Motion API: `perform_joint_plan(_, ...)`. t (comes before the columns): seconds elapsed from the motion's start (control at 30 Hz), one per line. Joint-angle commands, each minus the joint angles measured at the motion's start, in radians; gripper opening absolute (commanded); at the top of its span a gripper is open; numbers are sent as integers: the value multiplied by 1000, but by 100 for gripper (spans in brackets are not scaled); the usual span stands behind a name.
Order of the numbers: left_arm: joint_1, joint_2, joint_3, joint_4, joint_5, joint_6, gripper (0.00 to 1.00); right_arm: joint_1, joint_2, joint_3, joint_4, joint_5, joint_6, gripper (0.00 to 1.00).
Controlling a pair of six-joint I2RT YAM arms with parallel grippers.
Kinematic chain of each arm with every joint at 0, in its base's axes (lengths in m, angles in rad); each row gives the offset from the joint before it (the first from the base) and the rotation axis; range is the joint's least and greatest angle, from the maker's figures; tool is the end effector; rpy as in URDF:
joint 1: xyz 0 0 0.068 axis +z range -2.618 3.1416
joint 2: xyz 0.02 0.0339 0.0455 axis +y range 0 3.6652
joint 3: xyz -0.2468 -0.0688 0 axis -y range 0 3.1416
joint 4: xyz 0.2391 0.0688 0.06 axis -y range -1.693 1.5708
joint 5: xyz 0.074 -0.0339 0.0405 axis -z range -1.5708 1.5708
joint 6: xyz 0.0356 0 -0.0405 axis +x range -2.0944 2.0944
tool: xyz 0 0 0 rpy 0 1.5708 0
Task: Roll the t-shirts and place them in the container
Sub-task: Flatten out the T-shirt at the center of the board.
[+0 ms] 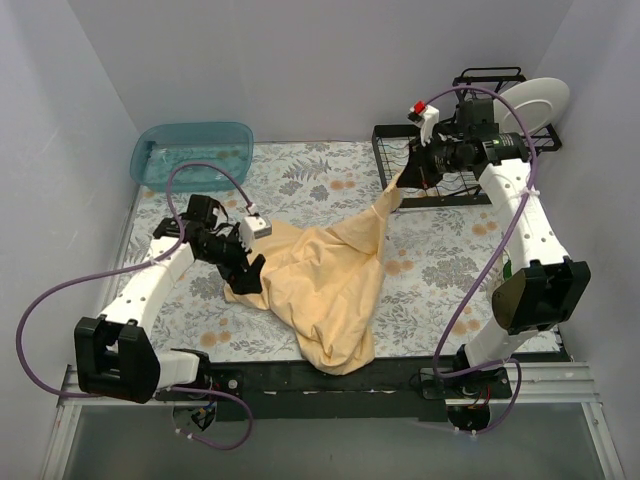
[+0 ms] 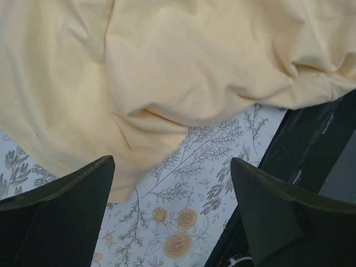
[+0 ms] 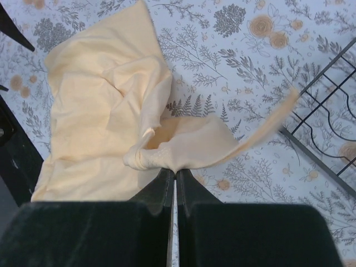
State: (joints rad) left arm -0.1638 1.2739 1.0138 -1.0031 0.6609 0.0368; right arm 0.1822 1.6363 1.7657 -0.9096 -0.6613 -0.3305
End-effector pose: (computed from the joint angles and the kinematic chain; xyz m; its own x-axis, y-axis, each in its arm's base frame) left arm 0.2186 -0.0583 0.2487 -0.9282 0.1829 -0.3241 0.3465 0.7423 -0.5735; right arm 0.3285 0.0828 0.3783 -0.4686 -0.3468 -0.8125 -0.7658 0.6180 0.1780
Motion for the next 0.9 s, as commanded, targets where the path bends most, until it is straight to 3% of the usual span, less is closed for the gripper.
perform_joint_plan(0.0,-36,-7,-79,79,-81,64,84,-32,-15,-11,54,-63,68,1)
perform_joint_plan(0.33,-60,70,-218,257,-185,78,74,-38,-50,-94,60,-47,53,1)
perform_joint_plan(0.53,-69,122,-273,363,-224,110,68,-39,-12,-55,63,-12,50,1)
perform_joint_plan(0.6,-71,146,-276,377,-227,120,61,-38,5,-29,60,-8,50,1)
perform_joint_plan(0.67,-71,168,-270,382,-237,126,38,-39,29,-12,61,2,47,1)
perform_joint_plan(0.7,-72,176,-262,382,-242,121,25,-38,37,7,60,5,45,1)
perform_joint_plan(0.73,-71,183,-232,376,-253,118,0,-39,51,20,60,15,41,1)
perform_joint_plan(0.87,-68,176,-73,343,-259,72,0,-39,112,168,46,66,10,1)
